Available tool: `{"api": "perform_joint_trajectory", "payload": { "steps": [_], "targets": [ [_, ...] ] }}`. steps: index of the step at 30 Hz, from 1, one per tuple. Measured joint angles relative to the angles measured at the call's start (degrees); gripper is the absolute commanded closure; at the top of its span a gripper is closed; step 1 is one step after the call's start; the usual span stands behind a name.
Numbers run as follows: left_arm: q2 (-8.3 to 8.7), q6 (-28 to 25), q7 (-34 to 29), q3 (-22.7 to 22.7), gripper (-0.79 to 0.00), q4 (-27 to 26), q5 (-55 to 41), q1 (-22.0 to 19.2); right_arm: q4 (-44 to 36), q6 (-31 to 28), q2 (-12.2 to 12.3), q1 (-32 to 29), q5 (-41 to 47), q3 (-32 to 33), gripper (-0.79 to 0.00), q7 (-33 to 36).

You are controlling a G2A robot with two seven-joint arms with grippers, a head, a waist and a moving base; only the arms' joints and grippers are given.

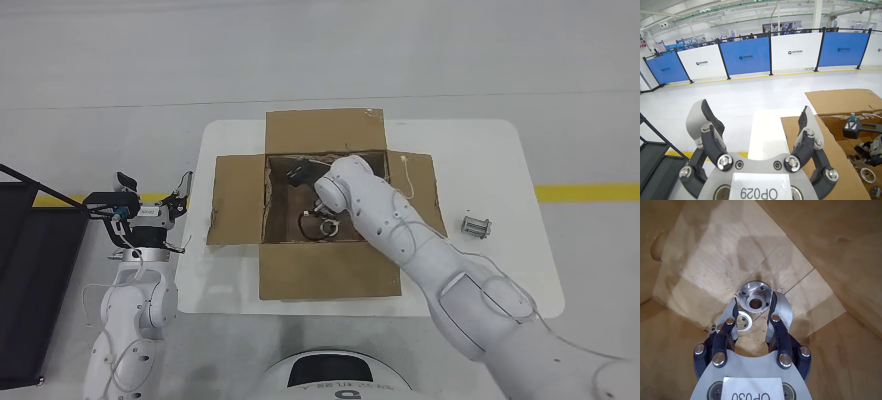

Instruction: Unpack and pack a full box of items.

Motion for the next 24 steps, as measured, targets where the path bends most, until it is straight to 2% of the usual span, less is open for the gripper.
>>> {"api": "perform_joint_trajectory", "payload": {
  "steps": [4, 7, 12, 13, 19, 24],
  "targets": [
    [0.00, 0.00, 0.00, 0.00, -0.785, 0.00, 0.00, 0.00, 2.30, -0.32, -0.95, 0.80, 0.49, -0.90, -0.311, -0.64],
    [0.00, 0.00, 0.00, 0.00, -0.785, 0.00, 0.00, 0.00, 4.63, -0.47, -1.75, 1.61, 0.74, -1.57, -0.234, -1.06],
    [0.00, 0.00, 0.00, 0.00, -0.785, 0.00, 0.00, 0.00, 7.62, -0.53, -2.83, 2.57, 1.28, -2.26, -0.074, -1.42],
    [0.00, 0.00, 0.00, 0.00, -0.785, 0.00, 0.00, 0.00, 8.29, -0.53, -3.07, 2.76, 1.45, -2.36, -0.009, -1.48],
    [0.00, 0.00, 0.00, 0.00, -0.785, 0.00, 0.00, 0.00, 10.13, -0.34, -3.97, 3.46, 2.33, -2.40, 0.000, -2.59],
    [0.00, 0.00, 0.00, 0.00, -0.785, 0.00, 0.00, 0.00, 5.94, 0.16, -3.42, 3.23, 1.58, -1.16, 0.000, -4.30]
  ]
}}
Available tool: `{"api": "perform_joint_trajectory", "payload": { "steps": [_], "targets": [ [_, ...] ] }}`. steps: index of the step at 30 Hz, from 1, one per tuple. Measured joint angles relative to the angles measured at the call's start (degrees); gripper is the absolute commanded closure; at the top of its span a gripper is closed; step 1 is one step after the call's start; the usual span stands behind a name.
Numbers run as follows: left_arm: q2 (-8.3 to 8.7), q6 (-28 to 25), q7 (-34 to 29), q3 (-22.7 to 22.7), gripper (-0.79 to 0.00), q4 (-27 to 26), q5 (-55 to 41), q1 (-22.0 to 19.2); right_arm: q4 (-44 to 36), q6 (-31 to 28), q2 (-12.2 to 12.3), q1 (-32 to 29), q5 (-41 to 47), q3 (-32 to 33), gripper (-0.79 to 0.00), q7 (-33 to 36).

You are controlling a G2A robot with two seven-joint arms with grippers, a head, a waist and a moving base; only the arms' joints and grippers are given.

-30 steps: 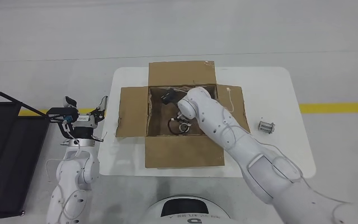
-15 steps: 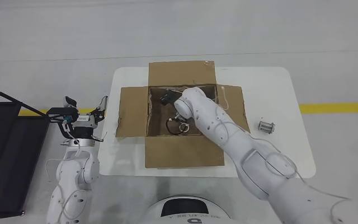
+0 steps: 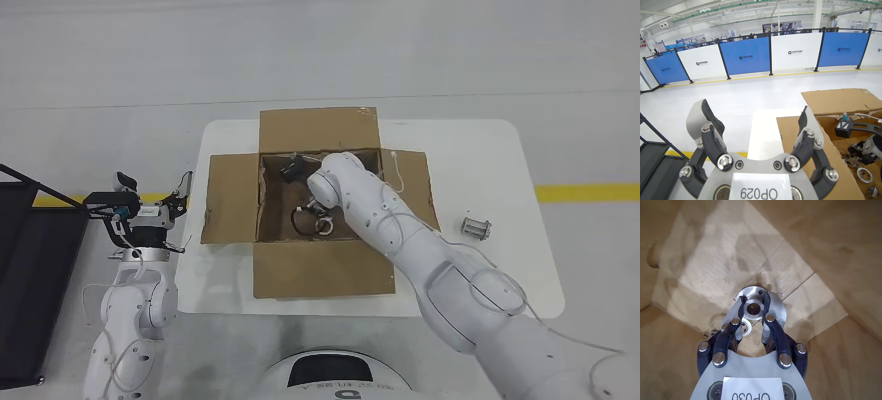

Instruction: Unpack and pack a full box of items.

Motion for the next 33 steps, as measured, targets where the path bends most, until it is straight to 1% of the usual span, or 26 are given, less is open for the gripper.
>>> {"api": "perform_joint_trajectory", "payload": {
  "steps": [3, 6, 9, 10, 12, 13, 16, 17, 20, 22, 25, 28, 30, 33],
  "targets": [
    [0.00, 0.00, 0.00, 0.00, -0.785, 0.00, 0.00, 0.00, -6.39, 0.68, 1.57, -1.72, -1.44, 2.27, 0.000, -0.32],
    [0.00, 0.00, 0.00, 0.00, -0.785, 0.00, 0.00, 0.00, -16.02, 0.67, 4.11, -5.78, -3.66, 6.17, 0.000, -0.13],
    [0.00, 0.00, 0.00, 0.00, -0.785, 0.00, 0.00, 0.00, -28.92, -0.70, 7.34, -12.76, -6.56, 12.21, 0.000, -0.03],
    [0.00, 0.00, 0.00, 0.00, -0.785, 0.00, 0.00, 0.00, -35.12, -2.07, 8.67, -16.42, -7.61, 15.15, 0.000, -0.11],
    [0.00, 0.00, 0.00, 0.00, -0.785, 0.00, 0.00, 0.00, -44.65, -4.63, 10.53, -22.41, -8.77, 19.91, 0.000, -0.44],
    [0.00, 0.00, 0.00, 0.00, -0.785, 0.00, 0.00, 0.00, -50.58, -6.60, 11.57, -26.44, -8.94, 23.00, 0.000, -1.06],
    [0.00, 0.00, 0.00, 0.00, -0.785, 0.00, 0.00, 0.00, -62.71, -11.48, 13.46, -35.52, -7.90, 30.17, 0.000, -4.24],
    [0.00, 0.00, 0.00, 0.00, -0.785, 0.00, 0.00, 0.00, -65.51, -12.62, 13.86, -37.87, -7.22, 32.14, 0.000, -5.67],
    [0.00, 0.00, 0.00, 0.00, -0.785, 0.00, 0.00, 0.00, -72.45, -15.93, 14.87, -44.65, -4.13, 38.19, 0.000, -10.91],
    [0.00, 0.00, 0.00, 0.00, -0.785, 0.00, 0.00, 0.00, -76.26, -16.98, 15.42, -48.97, -2.84, 42.13, 0.000, -14.70],
    [0.00, 0.00, 0.00, 0.00, -0.785, 0.00, 0.00, 0.00, -81.15, -16.38, 15.96, -55.25, -2.68, 47.02, 0.000, -20.08],
    [0.00, 0.00, 0.00, 0.00, -0.785, 0.00, 0.00, 0.00, -84.60, -16.12, 16.40, -61.13, -2.08, 51.18, 0.000, -23.63],
    [0.00, 0.00, 0.00, 0.00, -0.785, 0.00, 0.00, 0.00, -85.21, -16.99, 16.54, -62.88, -1.36, 52.26, 0.000, -23.89],
    [0.00, 0.00, 0.00, 0.00, -0.785, 0.00, 0.00, 0.00, -85.15, -17.04, 16.54, -62.67, -1.33, 52.18, 0.000, -23.79]
  ]
}}
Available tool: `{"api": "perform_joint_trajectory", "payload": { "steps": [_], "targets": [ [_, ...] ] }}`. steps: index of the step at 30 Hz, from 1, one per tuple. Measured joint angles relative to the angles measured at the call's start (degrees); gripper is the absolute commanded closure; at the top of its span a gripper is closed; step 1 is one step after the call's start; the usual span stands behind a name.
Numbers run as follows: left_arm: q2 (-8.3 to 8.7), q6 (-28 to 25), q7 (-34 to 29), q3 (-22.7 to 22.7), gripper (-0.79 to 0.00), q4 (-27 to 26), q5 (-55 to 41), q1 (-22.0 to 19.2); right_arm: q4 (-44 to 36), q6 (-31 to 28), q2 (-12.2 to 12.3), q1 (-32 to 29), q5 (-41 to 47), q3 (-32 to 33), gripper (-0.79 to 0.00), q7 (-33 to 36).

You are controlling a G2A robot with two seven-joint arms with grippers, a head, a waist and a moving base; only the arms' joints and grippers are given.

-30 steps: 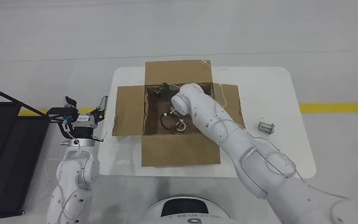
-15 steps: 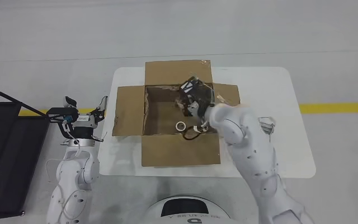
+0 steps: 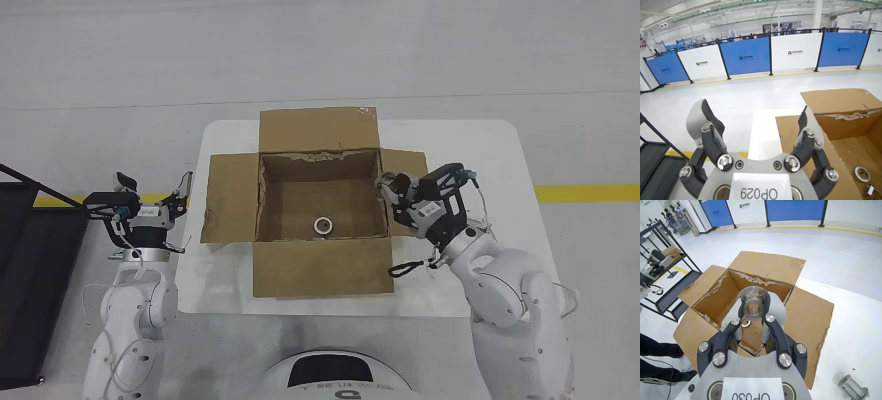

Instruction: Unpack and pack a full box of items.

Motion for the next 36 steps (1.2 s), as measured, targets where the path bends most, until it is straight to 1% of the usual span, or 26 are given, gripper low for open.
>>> {"api": "perform_joint_trajectory", "payload": {
  "steps": [6, 9, 11, 12, 17, 20, 22, 25, 28, 30, 34, 36],
  "targets": [
    [0.00, 0.00, 0.00, 0.00, -0.785, 0.00, 0.00, 0.00, 0.05, -0.02, 0.00, 0.04, -0.02, -0.09, 0.000, 0.00],
    [0.00, 0.00, 0.00, 0.00, -0.785, 0.00, 0.00, 0.00, 0.88, -0.08, 0.09, 0.72, 0.73, -1.18, 0.000, -0.31],
    [0.00, 0.00, 0.00, 0.00, -0.785, 0.00, 0.00, 0.00, 0.58, -0.16, 0.36, 0.23, 1.43, -0.02, 0.000, 0.03],
    [0.00, 0.00, 0.00, 0.00, -0.785, 0.00, 0.00, 0.00, 0.47, -1.15, 0.56, -0.47, 2.09, 1.19, 0.000, 0.30],
    [0.00, 0.00, 0.00, 0.00, -0.785, 0.00, 0.00, 0.00, 2.09, -7.62, 1.82, -6.72, 5.13, 12.44, 0.000, 0.58],
    [0.00, 0.00, 0.00, 0.00, -0.785, 0.00, 0.00, 0.00, 2.92, -10.34, 2.37, -11.16, 6.27, 18.01, 0.000, 1.65],
    [0.00, 0.00, 0.00, 0.00, -0.785, 0.00, 0.00, 0.00, 3.07, -10.90, 2.68, -13.42, 6.33, 20.66, 0.000, 3.58],
    [0.00, 0.00, 0.00, 0.00, -0.785, 0.00, 0.00, 0.00, 3.09, -8.32, 3.05, -15.70, 2.96, 23.27, 0.000, 7.04],
    [0.00, 0.00, 0.00, 0.00, -0.785, 0.00, 0.00, 0.00, 3.95, -5.97, 3.24, -16.21, -0.51, 22.84, 0.000, 9.24],
    [0.00, 0.00, 0.00, 0.00, -0.785, 0.00, 0.00, 0.00, 4.51, -4.49, 3.38, -16.02, -3.24, 21.73, 0.000, 10.80],
    [0.00, 0.00, 0.00, 0.00, -0.785, 0.00, 0.00, 0.00, 6.34, 1.73, 3.50, -13.15, -10.85, 17.62, 0.000, 13.97],
    [0.00, 0.00, 0.00, 0.00, -0.785, 0.00, 0.00, 0.00, 7.51, 3.15, 3.51, -11.61, -11.58, 15.91, 0.000, 14.60]
  ]
}}
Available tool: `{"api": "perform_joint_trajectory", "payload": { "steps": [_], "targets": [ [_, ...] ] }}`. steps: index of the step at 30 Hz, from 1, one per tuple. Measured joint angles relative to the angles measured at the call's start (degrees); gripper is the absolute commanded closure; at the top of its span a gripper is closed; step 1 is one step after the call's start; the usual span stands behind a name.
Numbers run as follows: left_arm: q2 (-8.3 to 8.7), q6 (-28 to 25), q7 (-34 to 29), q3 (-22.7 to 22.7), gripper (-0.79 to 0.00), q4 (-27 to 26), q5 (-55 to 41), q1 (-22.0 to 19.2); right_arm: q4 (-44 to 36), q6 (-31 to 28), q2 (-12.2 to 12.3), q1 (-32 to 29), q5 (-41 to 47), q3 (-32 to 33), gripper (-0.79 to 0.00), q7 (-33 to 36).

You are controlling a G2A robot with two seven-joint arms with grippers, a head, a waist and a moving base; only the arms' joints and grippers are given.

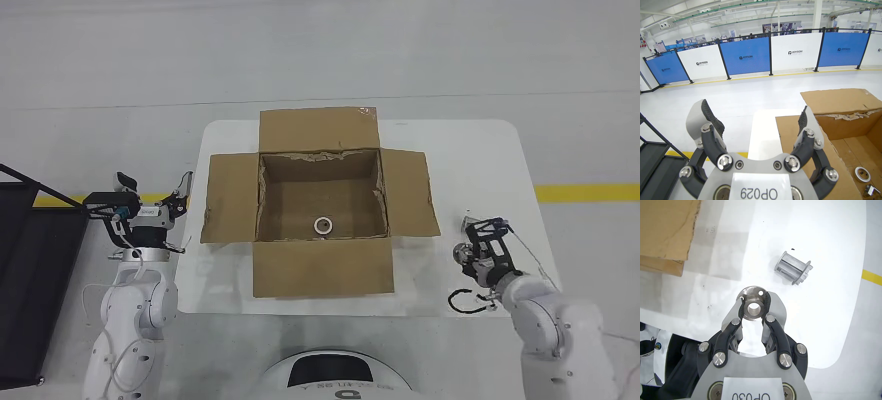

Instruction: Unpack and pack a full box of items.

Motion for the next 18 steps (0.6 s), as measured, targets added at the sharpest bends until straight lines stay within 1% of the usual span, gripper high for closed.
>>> {"api": "perform_joint_trajectory", "payload": {
  "steps": [3, 10, 18],
  "targets": [
    [0.00, 0.00, 0.00, 0.00, -0.785, 0.00, 0.00, 0.00, 1.54, 0.25, 0.18, 1.87, -0.01, -1.10, 0.000, 0.94],
    [0.00, 0.00, 0.00, 0.00, -0.785, 0.00, 0.00, 0.00, 6.15, 3.41, 0.61, 7.01, -5.59, -4.36, 0.000, 6.11],
    [0.00, 0.00, 0.00, 0.00, -0.785, 0.00, 0.00, 0.00, 11.12, 6.38, 0.81, 11.90, -8.10, -7.52, 0.000, 9.70]
  ]
}}
